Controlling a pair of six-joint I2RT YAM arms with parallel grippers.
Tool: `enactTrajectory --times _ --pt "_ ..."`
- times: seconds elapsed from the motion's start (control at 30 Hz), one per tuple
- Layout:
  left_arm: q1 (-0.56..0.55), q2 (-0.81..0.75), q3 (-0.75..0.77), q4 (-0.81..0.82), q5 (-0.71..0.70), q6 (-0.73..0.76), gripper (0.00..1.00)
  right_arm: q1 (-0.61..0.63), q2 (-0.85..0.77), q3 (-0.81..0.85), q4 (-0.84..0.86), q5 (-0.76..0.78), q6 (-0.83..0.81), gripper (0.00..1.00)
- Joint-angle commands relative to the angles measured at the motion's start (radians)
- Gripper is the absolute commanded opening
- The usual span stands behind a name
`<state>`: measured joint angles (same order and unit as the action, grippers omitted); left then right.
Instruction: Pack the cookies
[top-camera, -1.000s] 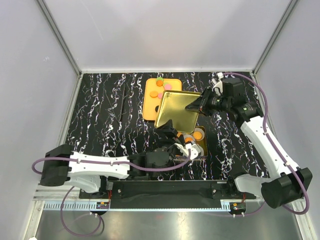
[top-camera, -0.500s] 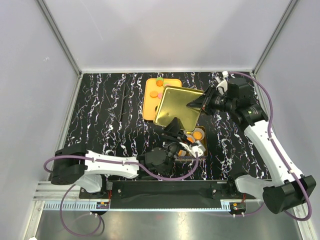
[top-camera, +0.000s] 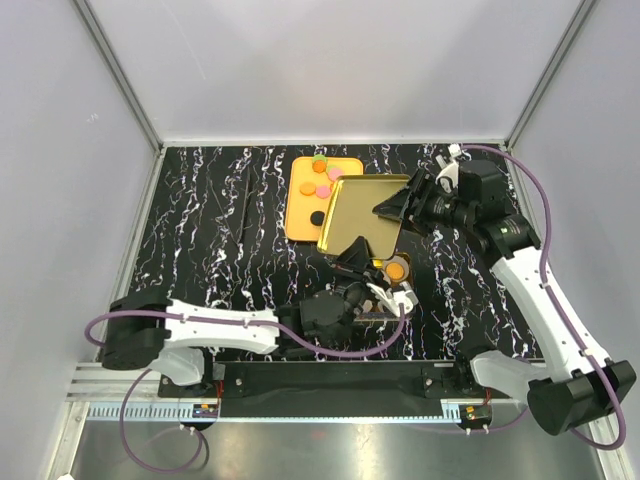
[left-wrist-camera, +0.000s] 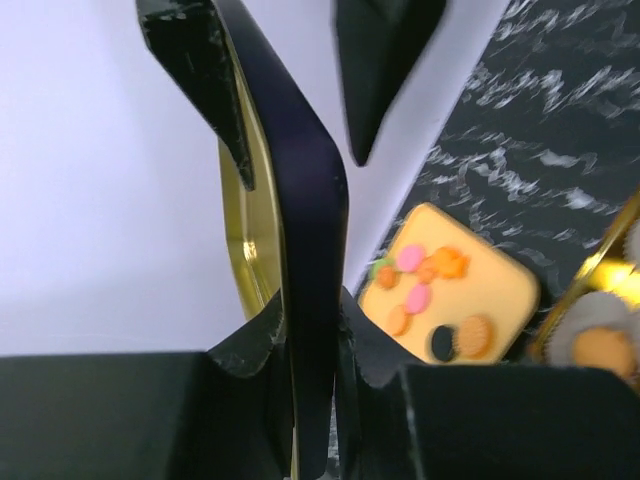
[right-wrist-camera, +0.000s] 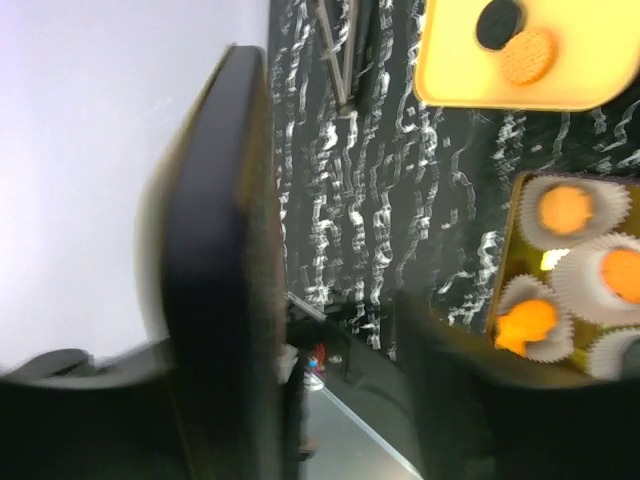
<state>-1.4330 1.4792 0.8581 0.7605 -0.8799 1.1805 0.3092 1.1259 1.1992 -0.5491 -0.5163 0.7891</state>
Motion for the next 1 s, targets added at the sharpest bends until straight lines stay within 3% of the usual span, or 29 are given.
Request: enactTrajectory --times 0.0,0.07,0.23,0.4,0.63,0.67,0.8,0.97 --pt "0.008 -0.115 0.111 -0.177 0.079 -0.311 0.0 0.005 -0.055 0.019 -0.049 0.081 -0.089 0.72" --pt "0.008 -0.137 0.154 -0.393 0.126 -0.437 0.0 0.005 -0.077 0.029 -0.058 0.129 -0.12 0.84" --pt "0.02 -0.151 0.232 -0.61 0.225 -0.637 0.0 0.005 -0.132 0.045 -0.042 0.196 -0.172 0.97" --pt "0.071 -0.169 0.274 -0.754 0.404 -0.862 0.0 0.005 -0.205 0.053 -0.028 0.271 -0.223 1.0" --pt "0.201 -0.207 0.292 -0.776 0.74 -1.177 0.0 0.005 -0.264 0.024 -0.051 0.39 -0.252 1.0" --pt "0.244 -0.214 0.294 -0.768 0.778 -1.284 0.0 0.005 -0.268 0.016 -0.057 0.419 -0.254 1.0" --pt "0.377 -0.249 0.271 -0.643 1.069 -1.545 0.0 0.005 -0.31 -0.035 -0.072 0.492 -0.269 1.0" --pt "0.506 -0.208 0.191 -0.437 1.263 -1.884 0.0 0.005 -0.331 -0.115 -0.083 0.552 -0.269 1.0"
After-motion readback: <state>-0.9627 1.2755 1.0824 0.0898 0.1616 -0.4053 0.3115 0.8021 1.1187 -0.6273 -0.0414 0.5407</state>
